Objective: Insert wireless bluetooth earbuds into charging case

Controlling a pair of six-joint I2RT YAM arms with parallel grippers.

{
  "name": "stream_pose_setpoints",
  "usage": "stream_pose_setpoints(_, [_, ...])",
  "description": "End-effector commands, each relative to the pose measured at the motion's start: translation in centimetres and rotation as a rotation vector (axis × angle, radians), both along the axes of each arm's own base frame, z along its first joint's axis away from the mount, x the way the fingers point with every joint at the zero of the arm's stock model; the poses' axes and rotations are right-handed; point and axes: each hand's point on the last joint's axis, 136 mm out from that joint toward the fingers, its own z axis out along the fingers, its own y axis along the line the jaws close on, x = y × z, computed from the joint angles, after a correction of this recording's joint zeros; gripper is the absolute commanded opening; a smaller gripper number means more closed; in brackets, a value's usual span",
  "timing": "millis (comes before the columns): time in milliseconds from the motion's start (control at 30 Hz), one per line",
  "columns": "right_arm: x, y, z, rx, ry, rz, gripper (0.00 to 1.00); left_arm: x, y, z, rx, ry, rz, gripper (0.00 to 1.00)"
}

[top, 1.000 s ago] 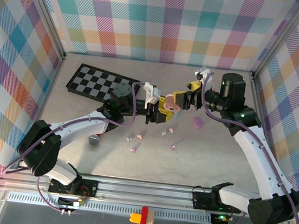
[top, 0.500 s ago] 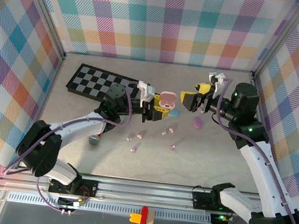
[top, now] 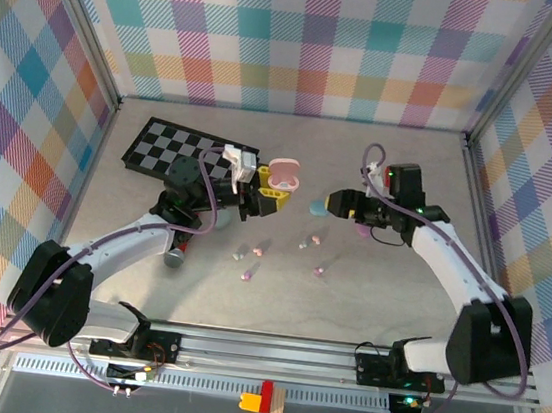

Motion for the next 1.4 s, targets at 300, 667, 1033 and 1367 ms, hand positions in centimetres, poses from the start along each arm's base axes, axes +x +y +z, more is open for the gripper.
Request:
stream_pose_setpoints(300, [1.4, 3.3, -8.3, -0.028, 0.185, 0.207, 0.68, -0.9, 0.7, 0.9, -0.024, -0.027, -0.020, 0.42])
stream_pose_setpoints(667, [1.7, 4.7, -12.5, -0.109, 0.270, 0.269, 0.65, -0.8, 0.6, 1.1, -0.015, -0.026, -0.029, 0.42])
stream_pose_setpoints(1033, [-0.5, 3.8, -13.6, -0.128, 0.301, 0.274, 0.63, -0.9, 0.6, 1.1, 0.006, -0.036, -0.026, 0.42])
stream_pose_setpoints(1367, [-1.6, 3.9, -12.9, -0.103, 0.298, 0.284, 0.54, -0.8, 0.6, 1.0, 0.008, -0.037, -0.027, 0.42])
